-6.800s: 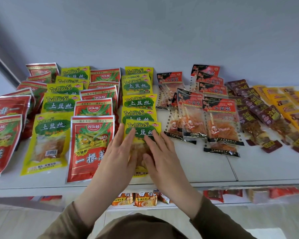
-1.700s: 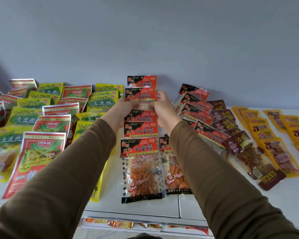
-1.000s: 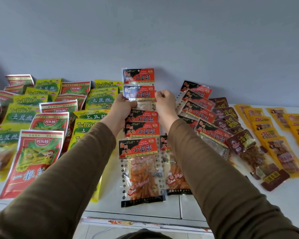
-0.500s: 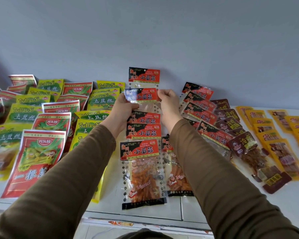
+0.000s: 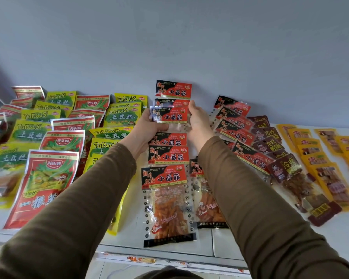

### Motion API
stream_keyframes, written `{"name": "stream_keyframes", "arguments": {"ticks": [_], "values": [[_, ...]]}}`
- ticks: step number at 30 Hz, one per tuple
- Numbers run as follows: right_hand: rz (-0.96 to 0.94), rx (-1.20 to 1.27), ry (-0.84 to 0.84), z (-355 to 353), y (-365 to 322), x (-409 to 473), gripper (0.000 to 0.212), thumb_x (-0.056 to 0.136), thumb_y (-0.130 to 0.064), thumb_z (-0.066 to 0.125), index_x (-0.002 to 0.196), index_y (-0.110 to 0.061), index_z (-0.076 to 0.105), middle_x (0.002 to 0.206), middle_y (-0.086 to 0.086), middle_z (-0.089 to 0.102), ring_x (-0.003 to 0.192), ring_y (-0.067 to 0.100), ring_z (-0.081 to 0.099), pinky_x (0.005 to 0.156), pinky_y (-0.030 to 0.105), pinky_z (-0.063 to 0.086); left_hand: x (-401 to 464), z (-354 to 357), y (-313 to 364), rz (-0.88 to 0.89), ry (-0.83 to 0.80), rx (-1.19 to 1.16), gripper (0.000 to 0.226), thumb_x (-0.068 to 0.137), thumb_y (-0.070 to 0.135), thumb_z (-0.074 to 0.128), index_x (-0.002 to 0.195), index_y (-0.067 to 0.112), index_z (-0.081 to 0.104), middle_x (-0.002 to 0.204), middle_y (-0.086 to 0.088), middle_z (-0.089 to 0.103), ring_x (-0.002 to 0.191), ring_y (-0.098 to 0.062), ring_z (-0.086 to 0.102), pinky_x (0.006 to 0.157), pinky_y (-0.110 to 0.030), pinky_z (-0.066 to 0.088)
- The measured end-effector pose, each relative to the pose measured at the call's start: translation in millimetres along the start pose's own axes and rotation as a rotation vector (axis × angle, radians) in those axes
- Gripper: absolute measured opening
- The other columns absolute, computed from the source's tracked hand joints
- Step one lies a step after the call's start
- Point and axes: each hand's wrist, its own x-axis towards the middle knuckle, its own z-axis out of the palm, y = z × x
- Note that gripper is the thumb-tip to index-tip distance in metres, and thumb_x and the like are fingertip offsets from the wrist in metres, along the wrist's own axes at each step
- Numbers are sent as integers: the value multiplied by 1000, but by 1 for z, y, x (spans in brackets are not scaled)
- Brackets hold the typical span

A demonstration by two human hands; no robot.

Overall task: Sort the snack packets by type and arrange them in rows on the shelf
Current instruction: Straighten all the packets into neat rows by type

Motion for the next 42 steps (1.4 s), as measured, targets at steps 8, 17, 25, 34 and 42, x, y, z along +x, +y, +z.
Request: {"name": "stream_keyframes", "arguments": {"ticks": [8,17,25,34,42], "values": [[13,-197,3,5,-6,-1,73,87,-84,30,97,-21,64,95,-1,72,102,29,70,93,46,55,-1,1,1,7,-9,69,52,86,6,79,127,20,50,108,-8,75,83,-25,78,73,-43,63],[44,-318,-139,-3,6,-9,19,97,-32,67,109,-17,64,101,6,76,85,27,75,69,39,61,-14,3,5,53,63,178,76,91,29,77,152,18,32,134,-11,63,96,-28,74,79,-44,63],[-3,-377,-143,-9,5,-9,20,100,-34,60,109,-18,68,103,0,75,97,21,70,77,36,54,-106,16,-5,504,64,1005,72,104,50,43,163,24,11,172,1,4,158,-20,-4,124,-40,0],[41,-334,-177,-11,7,-15,6,102,-17,56,103,-16,62,91,3,75,75,19,73,65,33,54,-181,35,-87,426,-108,1455,68,96,74,12,157,52,-10,170,7,-21,153,-24,-29,118,-66,-16],[68,-363,-122,2,12,-30,20,107,-19,44,94,-15,57,83,4,68,71,18,67,60,30,52,-158,5,-86,478,-137,1521,72,92,73,16,158,51,1,172,6,-4,158,-23,-16,120,-69,-6]]}}
